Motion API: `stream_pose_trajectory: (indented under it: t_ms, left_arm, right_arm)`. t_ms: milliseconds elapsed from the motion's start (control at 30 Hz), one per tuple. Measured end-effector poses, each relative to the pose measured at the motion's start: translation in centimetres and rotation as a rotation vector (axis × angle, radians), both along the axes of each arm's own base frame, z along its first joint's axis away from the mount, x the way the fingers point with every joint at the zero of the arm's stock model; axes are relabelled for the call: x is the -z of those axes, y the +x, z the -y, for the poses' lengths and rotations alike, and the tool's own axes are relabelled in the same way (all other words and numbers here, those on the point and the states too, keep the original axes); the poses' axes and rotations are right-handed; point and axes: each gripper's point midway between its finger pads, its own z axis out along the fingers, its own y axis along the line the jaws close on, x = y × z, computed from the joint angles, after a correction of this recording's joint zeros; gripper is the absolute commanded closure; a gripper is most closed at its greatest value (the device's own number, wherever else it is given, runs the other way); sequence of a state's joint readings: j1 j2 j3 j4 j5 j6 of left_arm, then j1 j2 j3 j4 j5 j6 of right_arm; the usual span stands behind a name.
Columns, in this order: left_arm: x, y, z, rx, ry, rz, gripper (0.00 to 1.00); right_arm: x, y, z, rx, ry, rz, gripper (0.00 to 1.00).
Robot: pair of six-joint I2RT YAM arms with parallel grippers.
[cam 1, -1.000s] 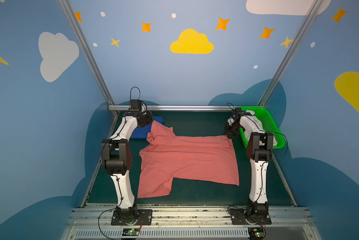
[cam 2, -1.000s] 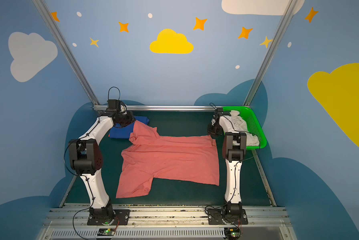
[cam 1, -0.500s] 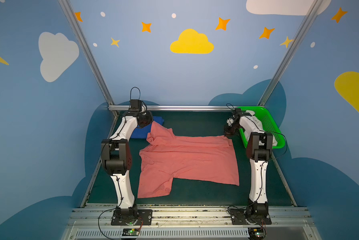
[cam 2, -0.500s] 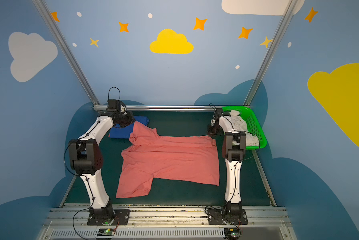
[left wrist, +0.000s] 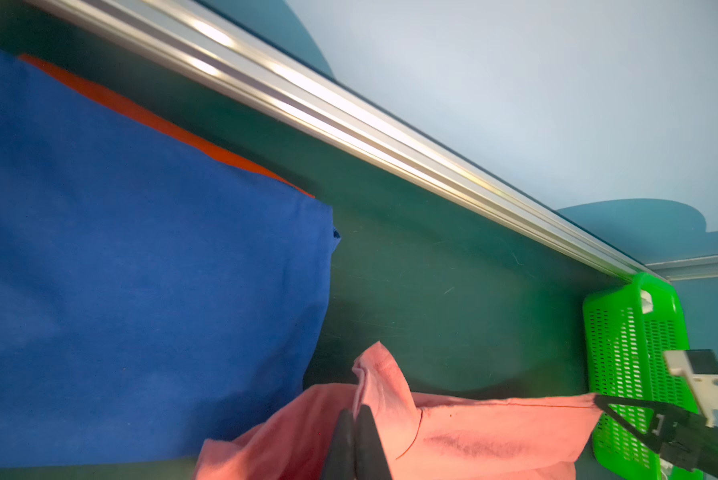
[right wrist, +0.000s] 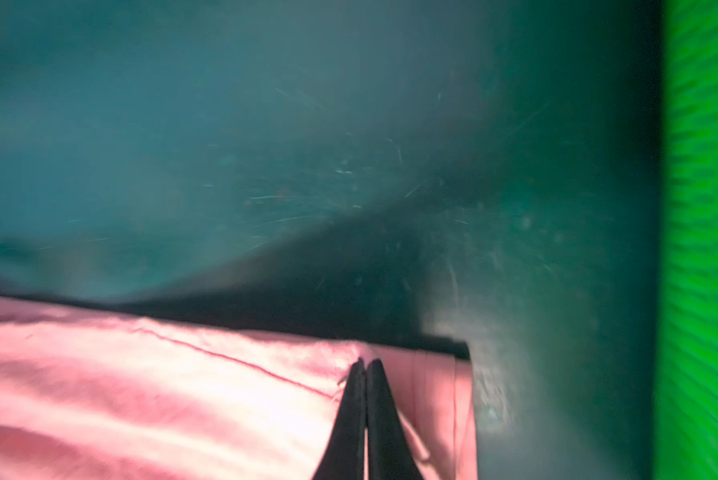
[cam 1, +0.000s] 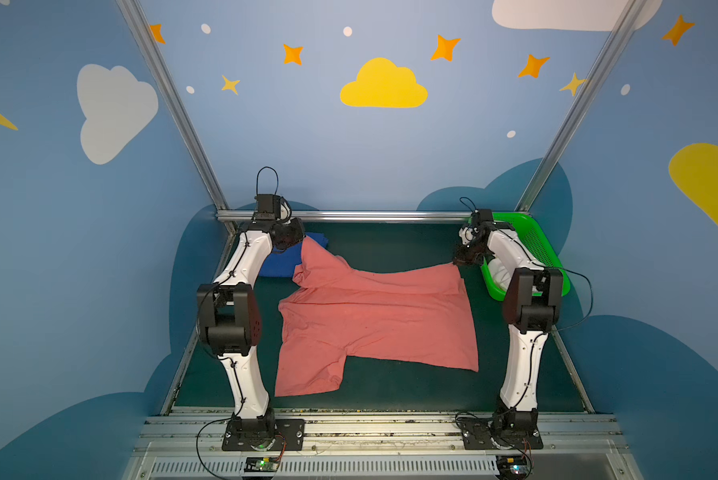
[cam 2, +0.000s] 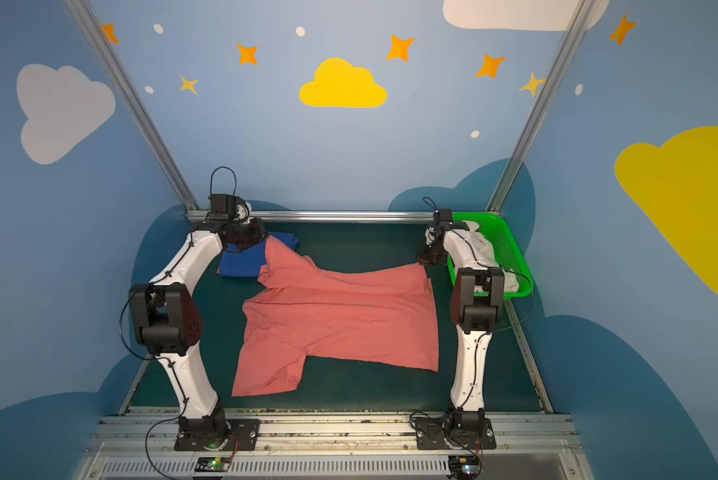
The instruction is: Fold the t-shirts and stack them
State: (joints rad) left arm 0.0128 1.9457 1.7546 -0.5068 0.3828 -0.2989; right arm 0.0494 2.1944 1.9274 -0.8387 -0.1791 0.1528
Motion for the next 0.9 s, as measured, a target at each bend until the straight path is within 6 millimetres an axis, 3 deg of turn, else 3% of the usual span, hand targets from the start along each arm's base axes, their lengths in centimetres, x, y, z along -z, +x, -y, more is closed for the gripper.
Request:
stream_pose_trajectory:
  t_ms: [100,200,500,767,900]
  left_arm:
    - [-0.8,-0.9,0.1,0.011,0.0,0.02,0.95]
    - [-1.3,-2.1,0.3,0.02,-0.003,0.035,0.95]
    - [0.3,-6.4,0.4,0.024,-0.004,0.024,0.95]
    - [1.8,-10.4,0.0,0.002,0.016,0.025,0.95]
    - [3.2,-12.0,-0.3,-0.013,0.027,0.009,0.95]
  right_arm:
    - [-2.0,-0.6,0.0,0.0,0.001,0.046,1.0]
    - [-2.6,-1.8,0.1,0.0,0.002,0.061,1.0]
    - [-0.2,-7.8,0.5,0.011,-0.018,-0.009,1.0]
    - [-0.7,-11.6,0.8,0.045,-0.029,0.026,1.0]
    - [0.0,-13.2,1.0,0.061,-0.033,0.024,1.0]
